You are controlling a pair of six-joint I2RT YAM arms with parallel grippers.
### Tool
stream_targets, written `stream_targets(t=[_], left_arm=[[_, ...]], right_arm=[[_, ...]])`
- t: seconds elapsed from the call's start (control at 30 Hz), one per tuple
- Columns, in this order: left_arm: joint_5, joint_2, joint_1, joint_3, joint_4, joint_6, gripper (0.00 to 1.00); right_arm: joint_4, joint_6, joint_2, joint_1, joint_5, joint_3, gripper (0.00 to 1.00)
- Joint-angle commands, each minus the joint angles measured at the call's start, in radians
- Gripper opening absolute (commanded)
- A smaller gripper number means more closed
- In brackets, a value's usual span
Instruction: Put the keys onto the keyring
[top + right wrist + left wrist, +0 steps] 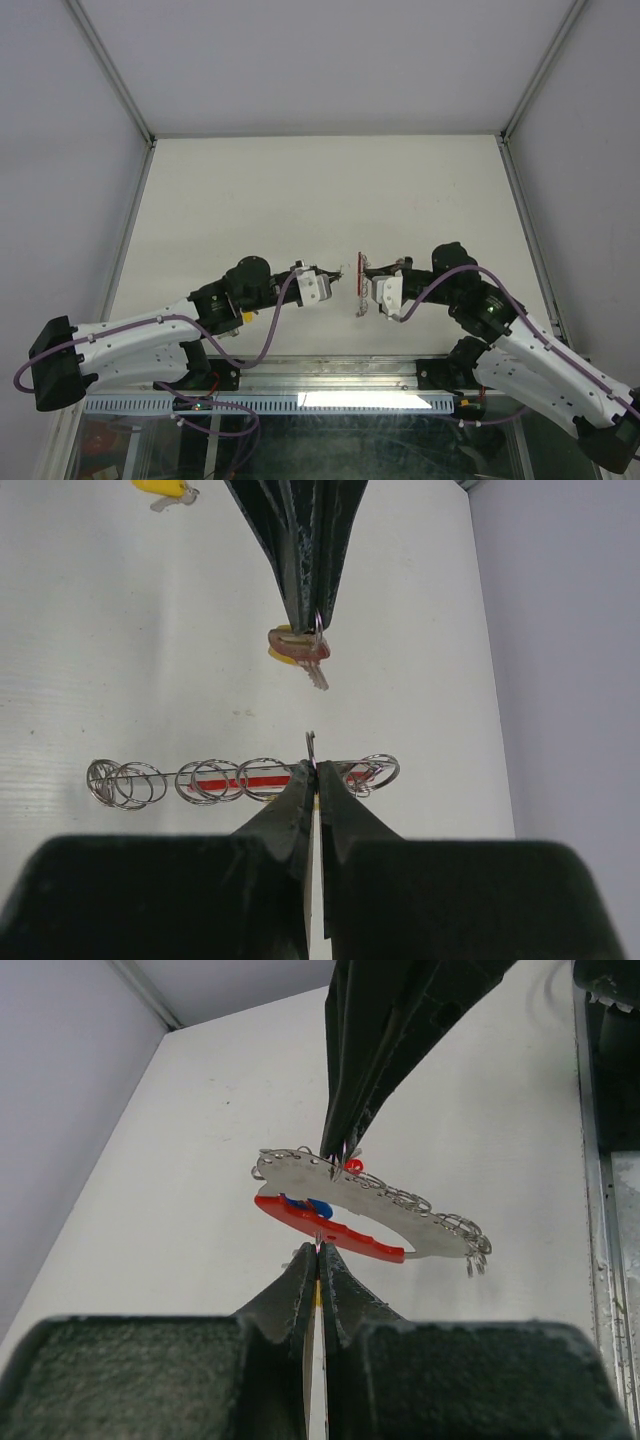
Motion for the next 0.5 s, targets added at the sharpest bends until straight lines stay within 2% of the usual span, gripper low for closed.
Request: stream_targets(t=[0.0, 0.3, 0.47], left_arm=[[0.021, 0.003, -0.009, -0.026, 0.114, 0.123, 0.0], [0.076, -0.018, -0.012, -0.046, 0.179, 0.267, 0.0], [0.105, -0.069, -0.013, -0.085, 0.257, 0.298, 0.0]], right_arm=[[-0.011, 0.0, 0.019, 0.01, -0.034, 0.102, 0.0], [-0.009, 0.084, 0.051, 0.013, -0.129, 0.118, 0.0], [0.016, 0.132, 0.06, 0.011, -0.181, 0.113, 0.0]])
